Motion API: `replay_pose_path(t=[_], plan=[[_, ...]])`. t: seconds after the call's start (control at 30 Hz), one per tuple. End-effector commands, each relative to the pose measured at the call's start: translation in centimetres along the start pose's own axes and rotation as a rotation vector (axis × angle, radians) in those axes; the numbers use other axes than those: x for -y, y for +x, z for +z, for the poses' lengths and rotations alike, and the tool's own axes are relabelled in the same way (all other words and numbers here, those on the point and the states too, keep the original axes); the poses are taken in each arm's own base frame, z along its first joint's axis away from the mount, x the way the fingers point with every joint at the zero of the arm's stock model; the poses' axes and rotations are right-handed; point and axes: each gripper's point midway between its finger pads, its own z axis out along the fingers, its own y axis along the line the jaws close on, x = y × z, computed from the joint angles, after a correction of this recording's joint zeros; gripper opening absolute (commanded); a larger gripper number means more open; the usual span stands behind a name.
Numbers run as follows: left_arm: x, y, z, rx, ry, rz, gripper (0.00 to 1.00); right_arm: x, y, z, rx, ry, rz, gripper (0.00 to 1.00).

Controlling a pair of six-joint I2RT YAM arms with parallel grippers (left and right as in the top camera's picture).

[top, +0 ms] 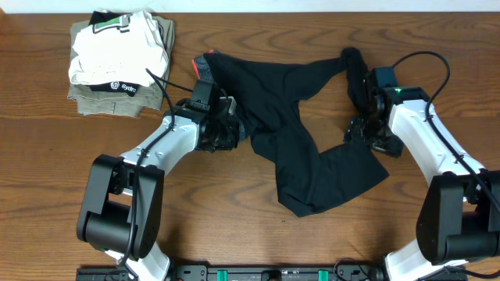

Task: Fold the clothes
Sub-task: 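Hold the garment edges with both grippers and adjust positions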

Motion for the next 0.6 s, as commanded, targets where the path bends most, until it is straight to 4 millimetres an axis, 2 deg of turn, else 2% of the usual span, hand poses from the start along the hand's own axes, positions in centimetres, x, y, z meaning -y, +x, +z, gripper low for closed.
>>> replay_pose_path(t=[0.0, 0.07, 0.2, 0.3, 0.57], plan=[[0.2, 0.4, 0.2, -0.018, 0.023, -0.005, 0.06, -0.5, -0.2, 0.0, 0.018, -0.007, -0.034, 0.84], [0.2, 0.4, 0.2, -0.018, 0.023, -0.005, 0.06, -0.7, -0.5, 0.0, 0.032, -0.014, -0.047, 0.81], [0.2, 0.4, 0.2, -0.018, 0.023, -0.005, 0.06, -1.0, -1.0, 0.0, 0.05, -0.024, -0.055, 0.64], [0.2, 0.4, 0.2, -0.018, 0.023, -0.004, 0.06, -1.0, -1.1, 0.1, 0.055, -0.027, -0.06, 0.57], [0.2, 0.4, 0.2, -0.017, 0.023, -0.005, 0.06, -1.3, -1.2, 1.5, 0.053, -0.025, -0.084, 0.57]])
